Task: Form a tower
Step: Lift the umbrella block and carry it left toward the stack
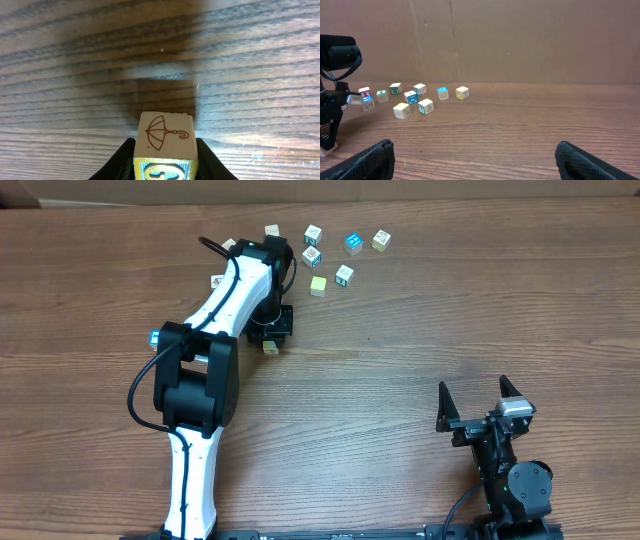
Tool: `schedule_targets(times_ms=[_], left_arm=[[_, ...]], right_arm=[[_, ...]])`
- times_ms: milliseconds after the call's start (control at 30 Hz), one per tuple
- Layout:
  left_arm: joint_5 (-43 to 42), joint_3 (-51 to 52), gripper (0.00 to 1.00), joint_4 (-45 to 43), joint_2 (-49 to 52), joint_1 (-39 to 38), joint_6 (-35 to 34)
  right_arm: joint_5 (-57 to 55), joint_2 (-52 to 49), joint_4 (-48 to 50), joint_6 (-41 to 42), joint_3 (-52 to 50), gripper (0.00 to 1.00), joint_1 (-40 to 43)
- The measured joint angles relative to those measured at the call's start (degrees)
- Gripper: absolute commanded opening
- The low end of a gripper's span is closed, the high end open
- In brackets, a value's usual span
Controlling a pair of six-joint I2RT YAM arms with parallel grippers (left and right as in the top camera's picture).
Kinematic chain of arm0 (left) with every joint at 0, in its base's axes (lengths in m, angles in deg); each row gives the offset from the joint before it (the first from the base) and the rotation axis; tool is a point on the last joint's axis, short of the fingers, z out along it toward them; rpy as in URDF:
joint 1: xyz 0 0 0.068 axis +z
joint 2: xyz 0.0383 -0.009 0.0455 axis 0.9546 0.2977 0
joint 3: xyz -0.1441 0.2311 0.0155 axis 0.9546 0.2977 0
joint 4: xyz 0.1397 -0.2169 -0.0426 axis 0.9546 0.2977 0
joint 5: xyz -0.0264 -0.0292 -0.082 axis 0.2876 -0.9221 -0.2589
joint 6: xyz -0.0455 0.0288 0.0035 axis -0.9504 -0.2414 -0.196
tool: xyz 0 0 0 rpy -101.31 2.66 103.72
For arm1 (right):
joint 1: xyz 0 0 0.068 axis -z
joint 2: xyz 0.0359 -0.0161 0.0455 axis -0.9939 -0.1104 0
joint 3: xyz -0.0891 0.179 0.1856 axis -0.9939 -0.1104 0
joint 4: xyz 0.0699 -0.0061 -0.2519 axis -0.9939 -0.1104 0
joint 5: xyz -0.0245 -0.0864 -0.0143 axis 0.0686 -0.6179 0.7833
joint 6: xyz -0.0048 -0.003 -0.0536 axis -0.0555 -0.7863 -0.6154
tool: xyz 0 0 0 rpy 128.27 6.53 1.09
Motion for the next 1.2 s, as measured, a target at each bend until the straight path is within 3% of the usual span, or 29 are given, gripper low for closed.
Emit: schedule_targets(times_ms=[433, 967, 1200], left_arm=[[4.61, 0.00, 0.28, 0.02, -1.53, -1.42, -2.80], [4.76, 0.00, 0.26, 4.66, -18.45, -1.42, -2.86], [4.94, 3.89, 0.25, -0.46, -19.65, -2.69, -2.99]], right_arm=[[0.00, 0.00, 0.00, 0.00, 0.00, 1.00, -0.02], [0.00, 0.00, 0.00, -0.02, 0.00, 1.00, 0.00], [0.00, 0.00, 0.02, 0.02, 0.00, 1.00, 0.00]])
